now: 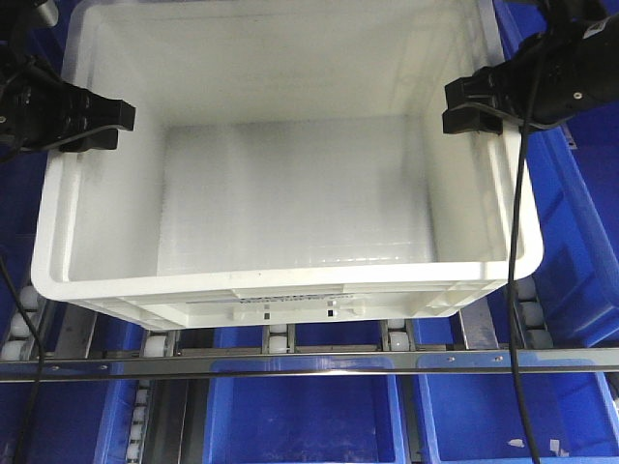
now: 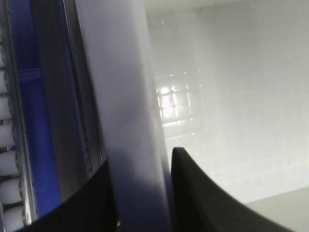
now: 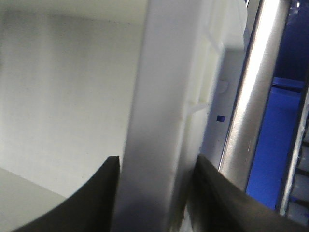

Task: Move bin from left to right shelf
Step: 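Lower the held white tote onto the roller slot with both grippers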

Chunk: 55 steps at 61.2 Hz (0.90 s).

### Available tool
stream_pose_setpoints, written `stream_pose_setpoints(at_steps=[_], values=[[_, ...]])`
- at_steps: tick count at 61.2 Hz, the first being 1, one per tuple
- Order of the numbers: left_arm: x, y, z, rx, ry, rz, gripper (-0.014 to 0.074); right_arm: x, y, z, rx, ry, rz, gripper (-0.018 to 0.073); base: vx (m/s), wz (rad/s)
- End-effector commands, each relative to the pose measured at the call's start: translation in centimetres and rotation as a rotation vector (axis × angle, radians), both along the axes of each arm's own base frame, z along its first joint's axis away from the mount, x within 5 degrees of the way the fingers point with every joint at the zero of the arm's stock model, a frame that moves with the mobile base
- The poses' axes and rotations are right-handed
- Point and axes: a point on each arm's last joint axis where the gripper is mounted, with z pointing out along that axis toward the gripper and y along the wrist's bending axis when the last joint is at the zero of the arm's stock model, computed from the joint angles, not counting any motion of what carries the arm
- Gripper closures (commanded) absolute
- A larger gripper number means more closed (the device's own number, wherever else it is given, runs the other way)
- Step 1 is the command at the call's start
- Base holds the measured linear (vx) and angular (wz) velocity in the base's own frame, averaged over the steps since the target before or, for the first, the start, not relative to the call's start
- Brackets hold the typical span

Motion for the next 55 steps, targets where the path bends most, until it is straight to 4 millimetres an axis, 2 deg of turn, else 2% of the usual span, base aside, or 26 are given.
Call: stream_pose_setpoints(at_steps=[1, 19, 36, 37, 55], values=[[-0.1, 0.4, 3.0, 0.003, -0.176, 0.002, 0.0604, 0.6, -0.5, 2.7, 0.013, -0.189, -0.04, 0.0564, 0.0, 0.0], [0.4, 0.8, 2.8, 0.049, -0.194, 0.029, 0.0604, 2.0, 0.1, 0.8, 0.049, -0.138, -0.012, 0.0564, 0.0, 0.0], [1.9, 0.5, 0.8, 0.059, -0.134, 0.027, 0.0604, 2.9, 0.3, -0.8, 0.044, -0.084, 0.004, 0.0564, 0.0, 0.0], [2.3, 0.4, 0.3, 0.062, -0.12, 0.027, 0.0604, 3.0, 0.4, -1.1, 0.043, -0.073, 0.006, 0.0564, 0.0, 0.0], [3.2, 0.2, -0.7, 0.064, -0.109, 0.027, 0.0604, 3.0, 0.3, -1.1, 0.035, -0.069, 0.011, 0.0564, 0.0, 0.0]])
